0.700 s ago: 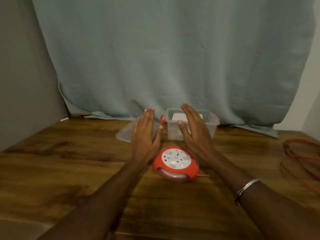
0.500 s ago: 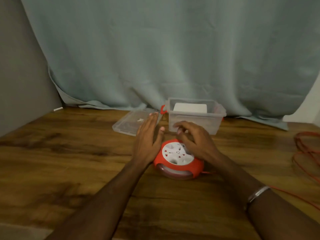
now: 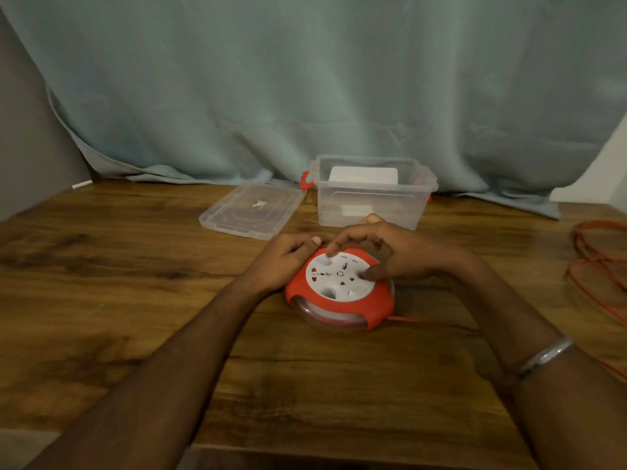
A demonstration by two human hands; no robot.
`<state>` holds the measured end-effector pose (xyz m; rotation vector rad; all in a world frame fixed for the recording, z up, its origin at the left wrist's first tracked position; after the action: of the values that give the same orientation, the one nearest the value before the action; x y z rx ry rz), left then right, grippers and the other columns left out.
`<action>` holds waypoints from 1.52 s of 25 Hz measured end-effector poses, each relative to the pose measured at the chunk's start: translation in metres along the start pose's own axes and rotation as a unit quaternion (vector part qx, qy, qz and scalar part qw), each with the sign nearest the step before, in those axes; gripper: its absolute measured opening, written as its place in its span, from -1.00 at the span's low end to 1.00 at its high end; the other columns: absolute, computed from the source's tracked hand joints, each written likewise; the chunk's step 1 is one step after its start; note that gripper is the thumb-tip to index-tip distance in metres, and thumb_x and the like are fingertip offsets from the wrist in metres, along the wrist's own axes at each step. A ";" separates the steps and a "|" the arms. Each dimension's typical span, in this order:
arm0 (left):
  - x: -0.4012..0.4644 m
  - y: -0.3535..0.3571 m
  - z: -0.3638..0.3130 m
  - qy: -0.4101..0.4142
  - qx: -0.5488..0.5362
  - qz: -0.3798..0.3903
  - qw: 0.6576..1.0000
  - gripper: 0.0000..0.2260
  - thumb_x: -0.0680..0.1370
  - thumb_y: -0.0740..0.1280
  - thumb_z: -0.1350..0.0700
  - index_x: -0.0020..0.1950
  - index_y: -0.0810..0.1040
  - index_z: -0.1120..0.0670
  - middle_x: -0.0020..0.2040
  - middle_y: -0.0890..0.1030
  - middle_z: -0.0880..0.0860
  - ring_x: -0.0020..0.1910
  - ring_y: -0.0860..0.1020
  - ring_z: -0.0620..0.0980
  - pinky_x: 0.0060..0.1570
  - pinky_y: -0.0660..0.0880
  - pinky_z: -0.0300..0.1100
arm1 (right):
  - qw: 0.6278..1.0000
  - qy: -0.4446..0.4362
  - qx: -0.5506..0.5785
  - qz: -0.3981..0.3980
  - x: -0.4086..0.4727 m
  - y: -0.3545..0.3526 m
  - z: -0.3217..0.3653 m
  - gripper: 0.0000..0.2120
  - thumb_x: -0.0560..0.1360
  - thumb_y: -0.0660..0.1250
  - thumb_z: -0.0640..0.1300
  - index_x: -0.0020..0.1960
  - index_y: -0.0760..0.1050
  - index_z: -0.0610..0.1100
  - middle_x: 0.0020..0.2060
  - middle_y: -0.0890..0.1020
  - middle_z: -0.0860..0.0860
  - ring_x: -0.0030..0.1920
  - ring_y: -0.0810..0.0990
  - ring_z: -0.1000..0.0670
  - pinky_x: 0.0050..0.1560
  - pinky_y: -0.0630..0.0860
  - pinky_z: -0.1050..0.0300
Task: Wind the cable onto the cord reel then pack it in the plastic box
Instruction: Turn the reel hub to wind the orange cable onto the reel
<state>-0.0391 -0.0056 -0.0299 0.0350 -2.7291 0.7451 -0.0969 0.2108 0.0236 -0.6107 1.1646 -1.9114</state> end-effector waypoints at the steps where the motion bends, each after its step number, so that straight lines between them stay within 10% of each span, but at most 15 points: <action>1: 0.000 0.001 -0.001 -0.006 -0.005 0.010 1.000 -0.74 0.73 0.24 0.05 0.10 0.70 -0.23 -0.11 0.76 -0.12 -0.17 0.70 -0.18 -0.20 0.56 -0.30 | 1.000 -0.002 0.001 0.016 -0.002 -0.001 0.002 -0.40 0.44 0.51 -0.23 0.32 0.52 0.31 0.27 0.49 0.06 0.31 0.45 0.06 0.25 0.57 0.09; 4: 0.004 0.002 -0.002 -0.015 -0.004 0.033 0.999 -0.78 0.72 0.25 0.17 0.18 0.70 0.02 -0.05 0.74 -0.05 -0.13 0.68 -0.17 -0.13 0.56 -0.26 | 0.998 -0.004 0.019 0.059 -0.002 0.002 0.010 -0.35 0.41 0.49 -0.35 0.35 0.51 0.19 0.21 0.54 0.25 0.29 0.45 0.26 0.25 0.57 0.18; 9: 0.013 0.001 -0.001 -0.033 -0.030 0.052 0.998 -0.77 0.72 0.25 0.19 0.27 0.67 0.15 0.07 0.73 0.12 -0.02 0.71 0.05 -0.05 0.63 -0.08 | 0.991 -0.001 0.129 0.048 0.002 0.004 0.007 -0.32 0.33 0.51 -0.53 0.33 0.36 -0.15 0.20 0.71 -0.02 0.31 0.57 0.17 0.13 0.61 0.17; 18: 0.031 0.014 0.007 -0.067 -0.050 -0.035 0.996 -0.74 0.68 0.24 0.27 0.03 0.73 0.09 -0.10 0.73 0.02 -0.15 0.68 -0.15 -0.13 0.59 -0.21 | 0.996 0.014 0.057 -0.059 0.001 0.006 0.005 -0.42 0.21 0.66 -0.08 0.07 0.40 0.11 -0.05 0.65 0.08 0.08 0.64 0.10 -0.09 0.66 0.05; 22: 0.027 0.014 0.006 -0.089 -0.041 -0.092 0.991 -0.75 0.66 0.25 0.28 0.07 0.74 0.13 -0.03 0.72 0.07 0.04 0.68 0.08 0.10 0.61 -0.01 | 0.996 0.026 -0.010 -0.085 0.009 0.011 0.008 -0.56 0.17 0.61 0.10 -0.18 0.44 -0.05 -0.21 0.61 -0.08 -0.13 0.58 -0.06 -0.20 0.53 -0.19; 25: 0.024 0.014 0.006 -0.125 -0.055 -0.108 0.985 -0.75 0.66 0.26 0.27 -0.01 0.73 0.06 -0.02 0.73 0.06 0.05 0.69 0.09 0.14 0.61 0.03 | 0.995 0.009 -0.054 -0.086 0.011 0.015 0.011 -0.56 0.18 0.56 0.19 -0.36 0.40 -0.08 -0.41 0.51 -0.03 -0.30 0.43 0.08 -0.33 0.35 0.04; 28: 0.026 0.014 0.008 -0.150 -0.068 -0.130 0.978 -0.73 0.65 0.28 0.27 -0.08 0.74 0.03 -0.07 0.75 0.07 -0.01 0.71 0.10 0.09 0.64 0.03 | 0.990 -0.007 -0.076 -0.121 0.010 0.015 0.012 -0.52 0.16 0.48 0.29 -0.49 0.35 -0.07 -0.54 0.41 0.10 -0.42 0.42 0.08 -0.26 0.35 0.22; 32: 0.022 0.011 0.008 -0.161 -0.071 -0.161 0.971 -0.68 0.64 0.28 0.28 -0.14 0.74 0.00 -0.12 0.76 0.03 -0.05 0.71 0.06 0.03 0.63 -0.04 | 0.982 0.050 -0.103 -0.151 0.011 0.019 0.017 -0.38 0.23 0.55 0.32 -0.54 0.29 -0.10 -0.58 0.35 0.07 -0.47 0.35 0.06 -0.09 0.56 -0.05; 38: 0.011 0.013 0.001 -0.163 -0.063 -0.186 0.967 -0.69 0.63 0.27 0.28 -0.13 0.73 0.01 -0.07 0.75 0.09 -0.01 0.71 0.11 0.12 0.63 0.11 | 0.942 0.158 -0.169 -0.242 0.016 0.037 0.038 -0.37 0.25 0.43 0.49 0.00 0.57 -0.02 -0.15 0.53 0.02 -0.05 0.55 -0.08 -0.10 0.30 0.08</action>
<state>-0.0513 0.0056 -0.0331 0.6772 -2.9372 0.4924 -0.0641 0.1690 0.0081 -0.8584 1.6928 -2.2982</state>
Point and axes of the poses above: each hand's wrist, its own x-axis towards the middle knuckle, its own y-axis out of the palm, z = x × y, the point moved 2 cm from there along x, towards the middle knuckle
